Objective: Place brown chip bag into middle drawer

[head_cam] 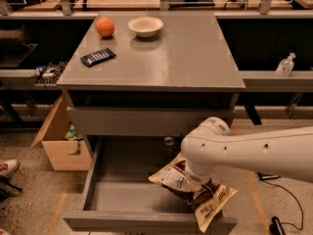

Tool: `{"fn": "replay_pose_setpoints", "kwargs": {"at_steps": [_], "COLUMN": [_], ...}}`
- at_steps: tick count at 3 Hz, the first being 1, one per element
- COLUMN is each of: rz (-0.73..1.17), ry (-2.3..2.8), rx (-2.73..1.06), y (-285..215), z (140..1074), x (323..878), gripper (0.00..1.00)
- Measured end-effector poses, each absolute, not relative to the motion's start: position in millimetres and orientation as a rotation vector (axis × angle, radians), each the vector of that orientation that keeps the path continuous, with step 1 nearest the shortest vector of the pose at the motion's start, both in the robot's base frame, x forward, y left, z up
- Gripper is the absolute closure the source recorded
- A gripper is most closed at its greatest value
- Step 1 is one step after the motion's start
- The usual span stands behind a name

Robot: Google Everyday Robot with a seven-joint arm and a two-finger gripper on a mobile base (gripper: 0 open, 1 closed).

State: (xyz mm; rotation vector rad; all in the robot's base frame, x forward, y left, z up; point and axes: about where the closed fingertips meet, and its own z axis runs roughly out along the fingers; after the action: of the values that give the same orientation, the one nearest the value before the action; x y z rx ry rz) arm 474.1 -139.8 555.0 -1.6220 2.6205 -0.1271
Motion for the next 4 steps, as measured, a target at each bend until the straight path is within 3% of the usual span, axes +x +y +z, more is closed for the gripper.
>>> {"fn": "replay_pose_setpoints", "kwargs": {"at_steps": [3,4], "rz": [-0.128,-0.129], "ry": [2.622,2.623], "rx": [-1.624,-1.625], "y": [-140.7,-141.0], "z": [554.4,554.2], "x": [472.7,472.2], "gripper": [0.13,0.00]}}
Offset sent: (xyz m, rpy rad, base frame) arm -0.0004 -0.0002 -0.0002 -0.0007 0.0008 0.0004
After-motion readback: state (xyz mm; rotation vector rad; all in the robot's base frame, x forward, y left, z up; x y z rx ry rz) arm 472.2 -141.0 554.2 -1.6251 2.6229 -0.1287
